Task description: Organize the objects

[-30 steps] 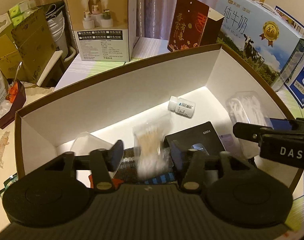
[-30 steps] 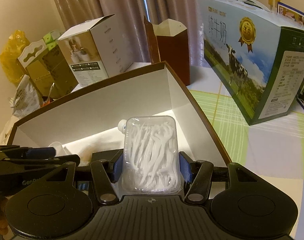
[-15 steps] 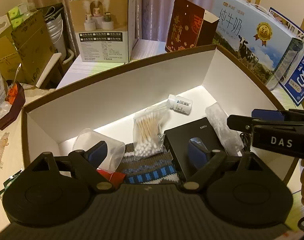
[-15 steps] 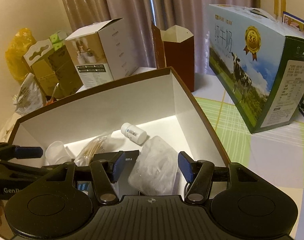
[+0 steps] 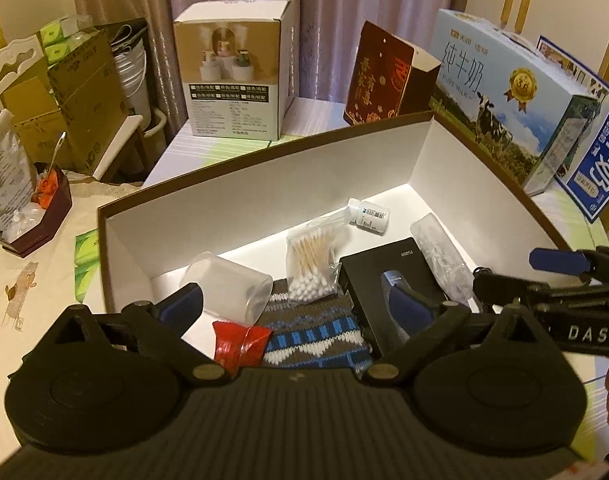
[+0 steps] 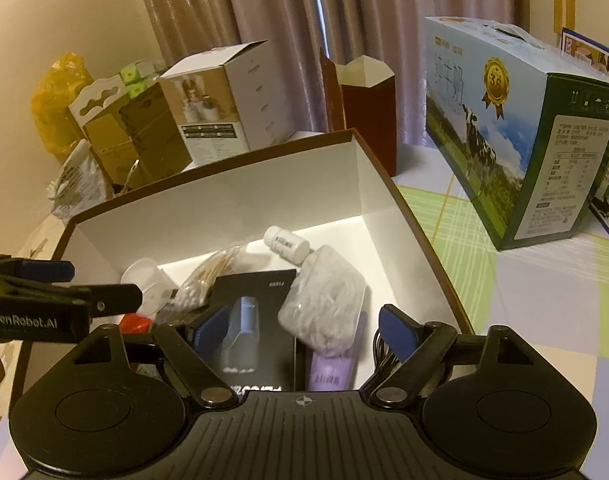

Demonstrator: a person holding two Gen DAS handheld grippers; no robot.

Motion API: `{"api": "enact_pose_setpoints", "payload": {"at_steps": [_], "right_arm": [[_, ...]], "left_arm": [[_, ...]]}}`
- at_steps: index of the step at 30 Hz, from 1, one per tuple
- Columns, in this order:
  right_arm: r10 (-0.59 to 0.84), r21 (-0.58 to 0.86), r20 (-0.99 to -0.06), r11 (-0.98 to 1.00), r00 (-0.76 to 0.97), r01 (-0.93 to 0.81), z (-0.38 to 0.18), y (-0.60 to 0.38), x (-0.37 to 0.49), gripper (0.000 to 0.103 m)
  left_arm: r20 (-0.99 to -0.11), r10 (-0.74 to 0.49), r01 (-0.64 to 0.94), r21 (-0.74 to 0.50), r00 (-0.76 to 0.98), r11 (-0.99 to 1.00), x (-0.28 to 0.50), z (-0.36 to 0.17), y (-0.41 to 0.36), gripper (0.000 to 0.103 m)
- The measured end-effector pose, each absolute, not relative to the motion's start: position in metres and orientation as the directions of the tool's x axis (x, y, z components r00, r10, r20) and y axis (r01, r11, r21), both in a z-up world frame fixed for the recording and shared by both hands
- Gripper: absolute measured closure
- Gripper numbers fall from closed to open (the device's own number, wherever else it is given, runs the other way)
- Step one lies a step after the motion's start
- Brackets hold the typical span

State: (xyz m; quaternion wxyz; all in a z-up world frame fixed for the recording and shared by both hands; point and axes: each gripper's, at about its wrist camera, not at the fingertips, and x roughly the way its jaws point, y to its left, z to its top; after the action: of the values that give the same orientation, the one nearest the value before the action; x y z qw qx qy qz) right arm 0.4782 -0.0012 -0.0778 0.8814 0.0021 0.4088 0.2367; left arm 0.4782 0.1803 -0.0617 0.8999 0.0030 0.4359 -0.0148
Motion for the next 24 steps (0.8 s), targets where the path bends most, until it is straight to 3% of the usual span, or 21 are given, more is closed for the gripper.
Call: {"api": "enact_pose_setpoints", "payload": {"at_steps": [15, 24], "right_arm": [[0.427, 0.207, -0.693, 0.889, 0.581, -0.408, -0.05, 0.0, 0.44, 0.002], [0.418, 0.242, -0.68, 0.903, 0.602, -0.354, -0.041, -0.005, 0.414, 0.002]], "left_arm": [[-0.761, 0.018, -0.008, 0.017, 0.648, 1.0, 0.437, -0.036, 0.188, 0.001], [-0.737, 0.008, -0.001, 0.01, 0.676, 1.0, 0.405, -0.024, 0.196, 0.001]]}}
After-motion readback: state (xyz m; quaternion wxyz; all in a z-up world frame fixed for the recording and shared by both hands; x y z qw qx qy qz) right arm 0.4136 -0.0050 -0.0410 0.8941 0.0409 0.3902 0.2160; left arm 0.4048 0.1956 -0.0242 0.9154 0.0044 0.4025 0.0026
